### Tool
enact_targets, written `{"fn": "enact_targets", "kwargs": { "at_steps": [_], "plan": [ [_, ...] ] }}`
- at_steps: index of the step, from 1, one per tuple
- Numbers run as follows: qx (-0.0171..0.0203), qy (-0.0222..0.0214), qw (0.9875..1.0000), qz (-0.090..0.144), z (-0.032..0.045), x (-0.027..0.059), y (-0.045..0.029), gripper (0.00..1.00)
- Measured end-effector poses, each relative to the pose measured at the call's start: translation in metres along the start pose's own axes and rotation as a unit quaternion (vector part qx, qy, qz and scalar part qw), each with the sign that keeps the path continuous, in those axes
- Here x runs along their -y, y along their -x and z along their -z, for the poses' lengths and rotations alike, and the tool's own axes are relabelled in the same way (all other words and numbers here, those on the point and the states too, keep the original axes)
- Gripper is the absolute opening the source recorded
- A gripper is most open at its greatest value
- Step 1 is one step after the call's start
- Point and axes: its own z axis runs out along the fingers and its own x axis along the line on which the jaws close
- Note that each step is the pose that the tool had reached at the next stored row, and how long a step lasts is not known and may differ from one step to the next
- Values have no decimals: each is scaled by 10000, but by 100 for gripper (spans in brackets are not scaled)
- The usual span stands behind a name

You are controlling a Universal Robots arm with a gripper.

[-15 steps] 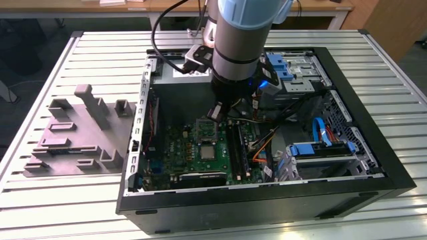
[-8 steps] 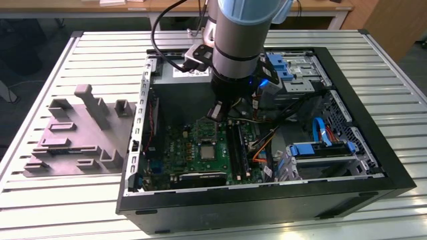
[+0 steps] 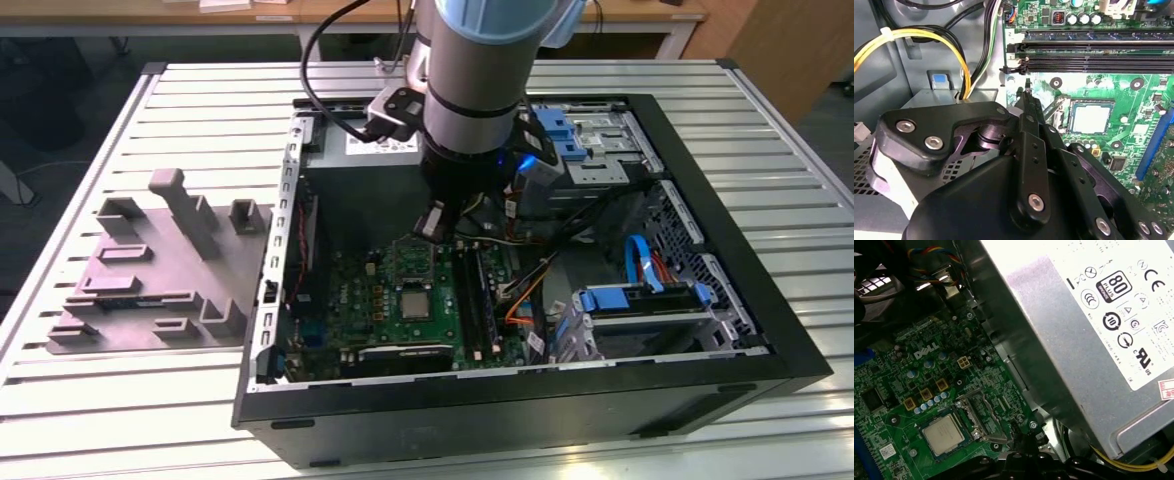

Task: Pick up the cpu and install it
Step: 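Close the cpu cover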

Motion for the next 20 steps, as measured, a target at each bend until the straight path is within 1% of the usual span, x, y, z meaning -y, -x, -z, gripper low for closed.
{"fn": "enact_targets", "kwargs": {
  "at_steps": [8,17,20],
  "plan": [
    [-1,1,10000,13,26,-31,-14,11],
    [-4,4,10000,39,51,-38,-11,11],
    [-10,24,10000,37,57,-39,-10,11]
  ]
}}
